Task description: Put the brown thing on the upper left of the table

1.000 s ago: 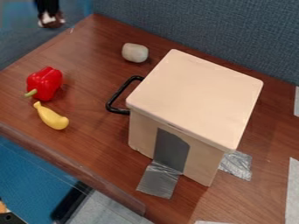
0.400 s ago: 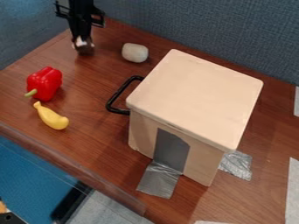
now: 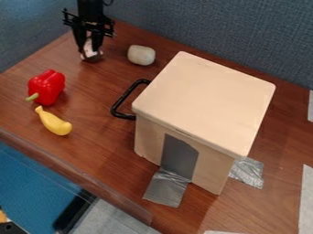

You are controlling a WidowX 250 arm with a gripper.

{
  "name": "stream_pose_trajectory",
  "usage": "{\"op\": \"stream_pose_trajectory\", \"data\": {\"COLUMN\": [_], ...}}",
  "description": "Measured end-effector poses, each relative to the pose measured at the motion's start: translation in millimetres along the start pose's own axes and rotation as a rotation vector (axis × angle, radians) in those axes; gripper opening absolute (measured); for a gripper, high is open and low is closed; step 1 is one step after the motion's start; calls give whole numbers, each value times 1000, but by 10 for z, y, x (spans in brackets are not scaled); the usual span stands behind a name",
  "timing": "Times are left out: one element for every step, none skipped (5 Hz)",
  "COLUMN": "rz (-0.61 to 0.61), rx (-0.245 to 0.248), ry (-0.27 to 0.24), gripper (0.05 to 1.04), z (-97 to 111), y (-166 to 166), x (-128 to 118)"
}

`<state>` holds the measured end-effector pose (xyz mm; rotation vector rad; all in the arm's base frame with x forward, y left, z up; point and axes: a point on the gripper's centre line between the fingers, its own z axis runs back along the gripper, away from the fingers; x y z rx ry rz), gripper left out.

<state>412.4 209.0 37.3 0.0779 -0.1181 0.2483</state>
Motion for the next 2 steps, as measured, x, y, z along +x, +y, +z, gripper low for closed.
{"op": "stream_pose_trajectory", "data": {"rz": [-18,-11], "rx": [20,20], "ry": [-21,-11], "gripper": [957,1004], "z": [272,338], "y": [43,95], "x": [-22,-58]}}
